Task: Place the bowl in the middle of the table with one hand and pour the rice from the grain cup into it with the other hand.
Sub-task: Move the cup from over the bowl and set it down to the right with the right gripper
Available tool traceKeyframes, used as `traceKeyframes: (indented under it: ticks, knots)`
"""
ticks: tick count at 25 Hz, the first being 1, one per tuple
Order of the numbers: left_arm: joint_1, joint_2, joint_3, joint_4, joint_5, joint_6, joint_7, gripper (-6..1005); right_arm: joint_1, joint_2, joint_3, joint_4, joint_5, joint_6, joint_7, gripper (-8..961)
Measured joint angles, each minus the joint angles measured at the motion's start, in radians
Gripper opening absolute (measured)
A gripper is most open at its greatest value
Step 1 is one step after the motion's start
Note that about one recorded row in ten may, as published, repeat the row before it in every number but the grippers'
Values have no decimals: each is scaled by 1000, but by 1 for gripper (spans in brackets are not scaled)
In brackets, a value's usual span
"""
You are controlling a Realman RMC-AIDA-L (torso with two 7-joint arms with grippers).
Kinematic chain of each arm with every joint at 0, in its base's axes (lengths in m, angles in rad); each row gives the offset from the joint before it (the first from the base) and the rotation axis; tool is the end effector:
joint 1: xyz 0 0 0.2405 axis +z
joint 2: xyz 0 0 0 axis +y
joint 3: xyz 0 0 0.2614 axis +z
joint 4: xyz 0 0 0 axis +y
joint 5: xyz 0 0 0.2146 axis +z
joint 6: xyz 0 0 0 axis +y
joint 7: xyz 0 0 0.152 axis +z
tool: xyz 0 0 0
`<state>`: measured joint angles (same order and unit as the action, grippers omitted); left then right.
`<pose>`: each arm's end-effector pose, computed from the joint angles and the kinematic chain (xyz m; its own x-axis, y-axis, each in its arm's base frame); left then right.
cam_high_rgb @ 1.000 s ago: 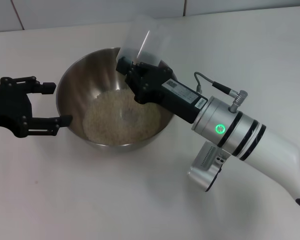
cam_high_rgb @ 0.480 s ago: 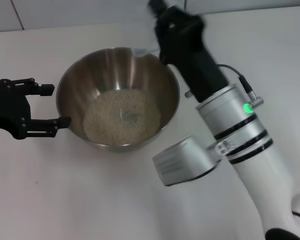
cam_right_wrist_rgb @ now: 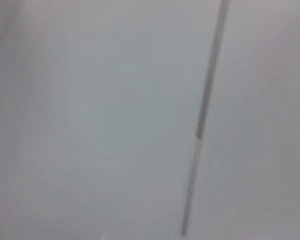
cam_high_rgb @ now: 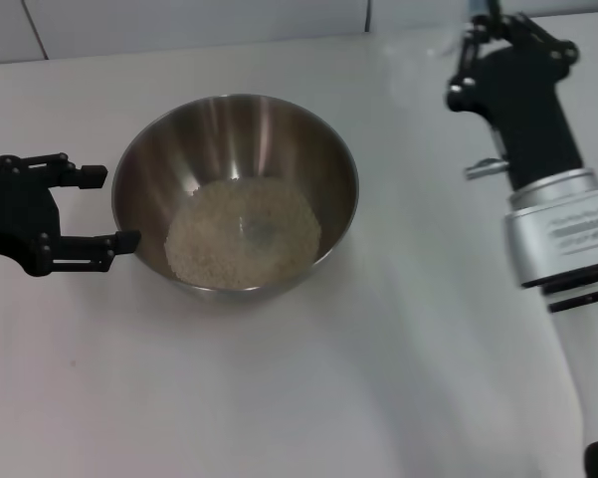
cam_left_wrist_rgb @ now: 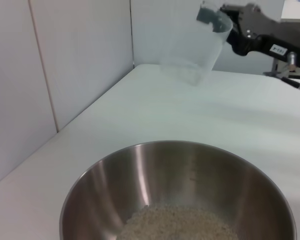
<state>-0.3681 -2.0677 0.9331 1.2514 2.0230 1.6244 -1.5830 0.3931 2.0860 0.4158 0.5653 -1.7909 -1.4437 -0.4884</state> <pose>-0.2369 0.3294 0.0502 0.9542 0.1642 0.2499 0.2366 -0.9257 -0.2952 0.2428 0.3133 -0.0470 0.7680 0.3388 -0.5434 -0.5595 -0.0580 -0.8268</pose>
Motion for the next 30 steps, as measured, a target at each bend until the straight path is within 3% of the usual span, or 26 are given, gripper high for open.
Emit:
traceKeyframes:
  ticks: [3,4,8,14,30]
  knots:
    - [4,0,-2,0,-2,0,2,832,-2,2,16,-64,1,30,116,32]
    - [6,0,-3,0,-2,0,4,832,10,3,21,-132,2,86,216,32]
    - [13,-1,-6,-8,-3,-2,22,832,49,3,15,-231,1,222,308,33]
    - [13,0,-6,-26,-3,-6,26,832,90,3,3,-262,-9,384,320,34]
    - [11,0,1,-39,-3,-17,26,832,143,0,-35,-274,-11,539,325,38]
